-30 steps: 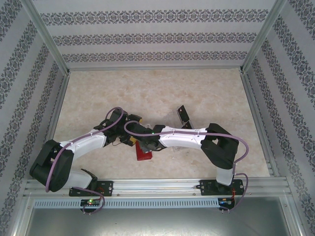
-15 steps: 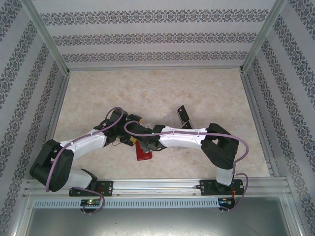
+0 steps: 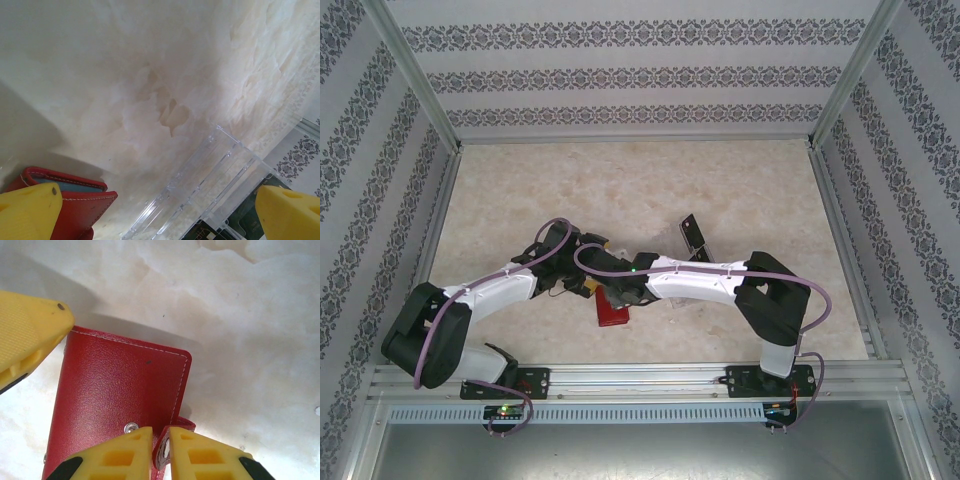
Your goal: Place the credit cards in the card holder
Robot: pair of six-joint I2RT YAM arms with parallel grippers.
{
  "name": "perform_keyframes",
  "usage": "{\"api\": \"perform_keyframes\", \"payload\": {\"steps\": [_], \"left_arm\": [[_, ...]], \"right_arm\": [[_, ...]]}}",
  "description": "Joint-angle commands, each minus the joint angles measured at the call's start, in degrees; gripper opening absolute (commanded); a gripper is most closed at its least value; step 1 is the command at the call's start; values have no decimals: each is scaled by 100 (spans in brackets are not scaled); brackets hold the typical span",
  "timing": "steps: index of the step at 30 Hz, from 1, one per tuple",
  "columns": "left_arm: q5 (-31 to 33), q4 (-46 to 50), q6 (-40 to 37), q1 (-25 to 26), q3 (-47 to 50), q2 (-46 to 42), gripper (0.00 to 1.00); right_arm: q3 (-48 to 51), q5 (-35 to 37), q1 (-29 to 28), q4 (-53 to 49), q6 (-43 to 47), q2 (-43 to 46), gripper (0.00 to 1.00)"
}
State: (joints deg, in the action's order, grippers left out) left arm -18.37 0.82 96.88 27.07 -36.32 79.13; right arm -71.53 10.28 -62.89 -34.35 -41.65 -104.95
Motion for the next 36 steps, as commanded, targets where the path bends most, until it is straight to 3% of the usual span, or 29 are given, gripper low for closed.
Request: {"api": "perform_keyframes", "payload": {"steps": [1, 18, 24, 28, 36], "left_arm": [[-8, -92, 63, 106, 16, 45, 100], [5, -144, 103, 115, 48, 67, 100], [23, -160, 111, 114, 59, 71, 100], [37, -207, 103, 120, 86, 76, 100], [252, 742, -770, -122, -50, -137, 100]], "right_arm": [[-39, 150, -56, -149, -14, 144, 19], [68, 58, -50, -142, -19, 79, 17], [129, 53, -52, -142, -34, 122, 0], [148, 50, -65, -125, -45, 184, 0], [158, 18, -65, 6, -106, 416, 0]]}}
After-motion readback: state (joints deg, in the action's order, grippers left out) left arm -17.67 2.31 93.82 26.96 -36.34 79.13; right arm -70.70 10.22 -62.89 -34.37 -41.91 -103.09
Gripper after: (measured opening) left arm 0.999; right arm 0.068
